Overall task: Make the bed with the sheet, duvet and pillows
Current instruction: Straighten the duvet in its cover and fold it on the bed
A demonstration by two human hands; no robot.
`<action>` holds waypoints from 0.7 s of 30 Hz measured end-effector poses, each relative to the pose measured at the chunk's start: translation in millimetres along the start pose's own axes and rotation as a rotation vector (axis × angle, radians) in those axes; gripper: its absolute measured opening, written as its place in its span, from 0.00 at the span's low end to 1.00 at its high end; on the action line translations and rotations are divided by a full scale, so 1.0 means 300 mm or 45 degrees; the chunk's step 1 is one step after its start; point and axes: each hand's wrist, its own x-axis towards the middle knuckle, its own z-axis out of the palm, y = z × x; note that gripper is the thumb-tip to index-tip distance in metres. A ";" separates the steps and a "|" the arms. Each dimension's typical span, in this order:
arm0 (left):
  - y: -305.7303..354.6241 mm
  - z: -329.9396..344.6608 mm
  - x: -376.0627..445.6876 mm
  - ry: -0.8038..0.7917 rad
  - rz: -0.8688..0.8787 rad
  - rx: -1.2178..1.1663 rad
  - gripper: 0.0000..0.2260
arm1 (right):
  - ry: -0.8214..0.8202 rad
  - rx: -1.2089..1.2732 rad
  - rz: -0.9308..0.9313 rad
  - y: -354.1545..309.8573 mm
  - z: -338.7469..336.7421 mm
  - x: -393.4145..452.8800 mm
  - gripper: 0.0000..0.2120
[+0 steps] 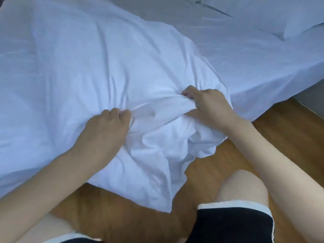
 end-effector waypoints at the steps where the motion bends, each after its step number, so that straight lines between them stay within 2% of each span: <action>1: -0.007 0.010 -0.005 0.008 0.036 -0.035 0.17 | 0.026 0.039 -0.043 -0.003 0.024 -0.030 0.24; 3: -0.029 0.007 -0.025 0.057 0.099 -0.139 0.12 | 0.057 0.111 -0.085 -0.016 0.035 -0.066 0.19; 5: -0.049 -0.017 -0.068 0.194 0.099 -0.277 0.08 | 0.054 0.153 -0.101 -0.024 0.013 -0.063 0.18; 8: -0.039 -0.035 -0.162 0.262 0.165 -0.577 0.18 | 0.079 0.092 -0.185 -0.025 -0.038 -0.060 0.14; 11: -0.020 -0.022 -0.263 0.349 0.156 -0.646 0.19 | 0.139 0.025 -0.194 -0.015 -0.091 -0.081 0.07; 12: -0.010 -0.023 -0.283 0.415 0.083 -0.650 0.17 | 0.166 0.020 -0.178 -0.007 -0.103 -0.088 0.09; 14: 0.011 -0.029 -0.304 0.559 -0.043 -0.662 0.13 | 0.160 0.044 -0.124 0.012 -0.129 -0.114 0.18; 15: 0.021 -0.027 -0.308 0.570 -0.079 -0.663 0.12 | 0.129 0.111 -0.089 0.020 -0.147 -0.134 0.22; 17: 0.025 -0.004 -0.304 0.478 -0.232 -0.697 0.23 | 0.059 0.415 -0.026 0.041 -0.166 -0.175 0.22; 19: 0.013 0.006 -0.279 0.388 -0.648 -0.967 0.35 | 0.191 0.828 0.145 0.065 -0.145 -0.181 0.21; 21: -0.017 0.015 -0.238 0.361 -1.073 -1.317 0.47 | 0.376 1.028 0.502 0.109 -0.072 -0.129 0.25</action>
